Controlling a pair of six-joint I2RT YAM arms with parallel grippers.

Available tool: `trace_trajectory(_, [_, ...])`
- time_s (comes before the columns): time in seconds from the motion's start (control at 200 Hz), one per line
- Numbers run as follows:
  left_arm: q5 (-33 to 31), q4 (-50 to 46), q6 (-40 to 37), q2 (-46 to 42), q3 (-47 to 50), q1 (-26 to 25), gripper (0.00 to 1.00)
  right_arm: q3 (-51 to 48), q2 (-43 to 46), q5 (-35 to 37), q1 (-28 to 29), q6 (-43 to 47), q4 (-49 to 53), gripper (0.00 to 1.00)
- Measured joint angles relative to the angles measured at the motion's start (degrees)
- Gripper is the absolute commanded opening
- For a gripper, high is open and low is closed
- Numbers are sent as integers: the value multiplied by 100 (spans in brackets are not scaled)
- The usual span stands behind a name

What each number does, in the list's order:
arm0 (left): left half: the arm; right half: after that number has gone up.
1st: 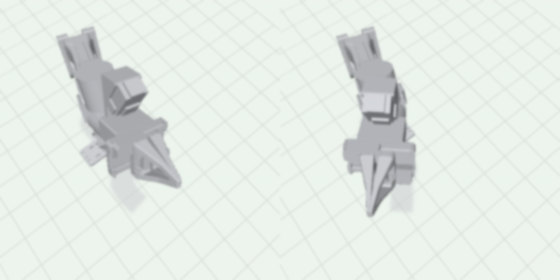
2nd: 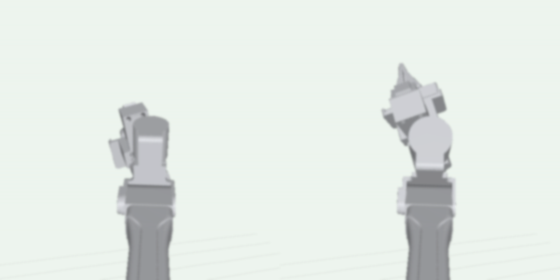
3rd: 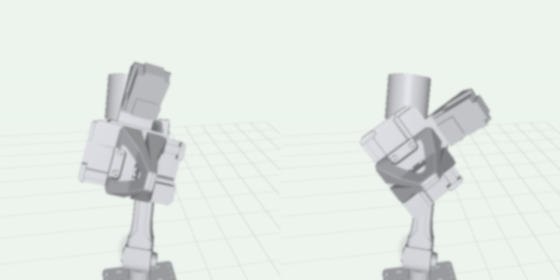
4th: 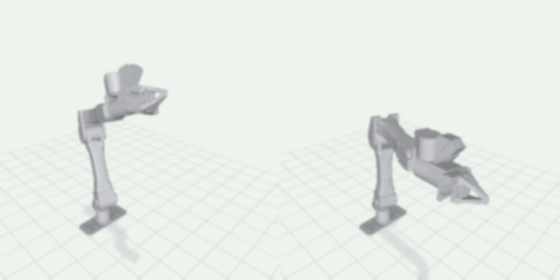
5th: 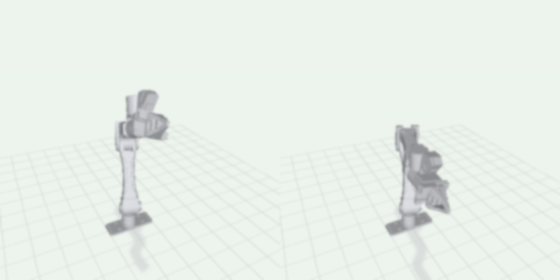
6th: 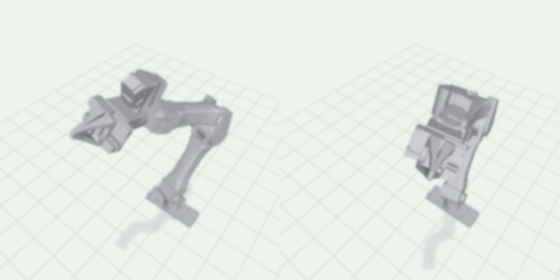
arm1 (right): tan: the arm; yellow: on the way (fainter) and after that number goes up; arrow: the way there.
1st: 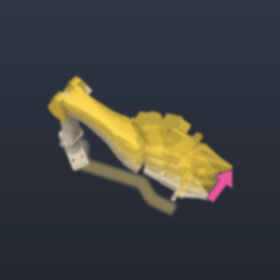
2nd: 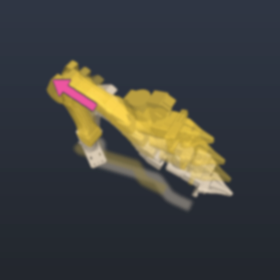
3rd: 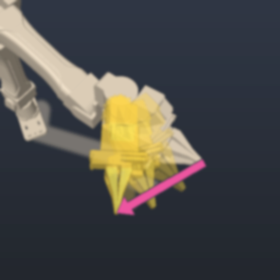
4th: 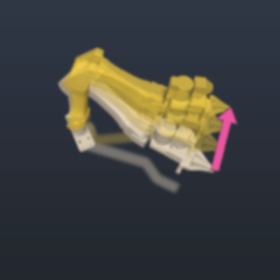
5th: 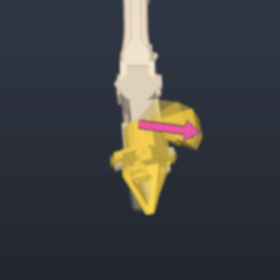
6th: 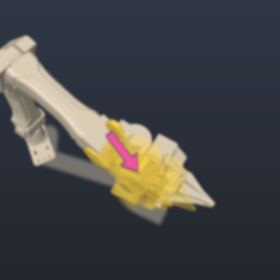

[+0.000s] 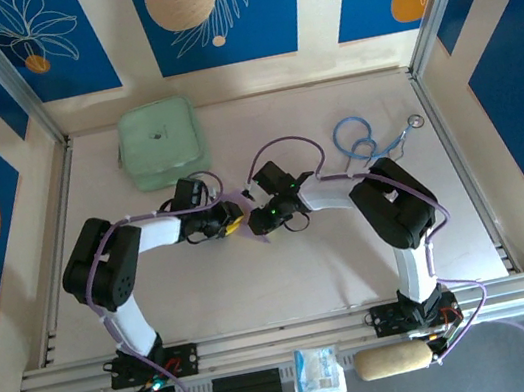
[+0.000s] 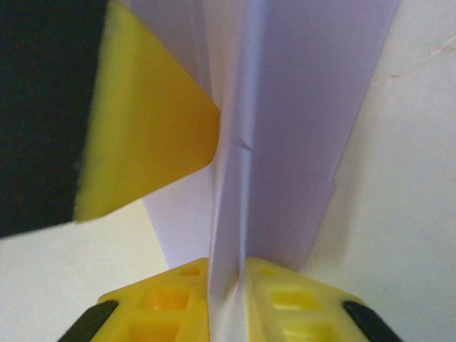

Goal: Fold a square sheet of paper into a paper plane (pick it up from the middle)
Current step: Fourth fold the wing at the center of the table.

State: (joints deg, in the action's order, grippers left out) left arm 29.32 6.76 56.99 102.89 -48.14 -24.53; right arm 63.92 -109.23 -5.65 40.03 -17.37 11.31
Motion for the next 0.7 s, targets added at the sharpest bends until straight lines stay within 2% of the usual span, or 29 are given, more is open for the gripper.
trace_trajectory(0.28, [-46, -133, -2, 22, -66, -9, 33, -420, 415, 118, -2, -177, -223, 28])
trace_trajectory(0.43, [-68, -190, 0, 33, -101, -13, 32, -713, 634, 433, 118, -208, -516, 32])
trace_trajectory(0.7, [-107, -232, 17, 37, -105, -13, 29, -935, 680, 973, 516, -190, -922, 30])
